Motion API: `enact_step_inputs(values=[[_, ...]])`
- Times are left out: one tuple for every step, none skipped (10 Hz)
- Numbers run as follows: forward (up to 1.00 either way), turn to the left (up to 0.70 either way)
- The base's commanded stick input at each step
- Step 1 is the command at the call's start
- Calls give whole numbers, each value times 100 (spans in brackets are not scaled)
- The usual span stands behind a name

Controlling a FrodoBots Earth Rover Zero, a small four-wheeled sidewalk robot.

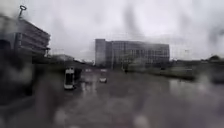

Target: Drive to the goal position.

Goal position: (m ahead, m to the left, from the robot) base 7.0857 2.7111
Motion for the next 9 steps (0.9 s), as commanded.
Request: enact_step_inputs(values=[[100, 0], [100, 0], [100, 0], [100, 0], [100, 0], [100, 0], [100, 0], [100, 0], [100, 0]])
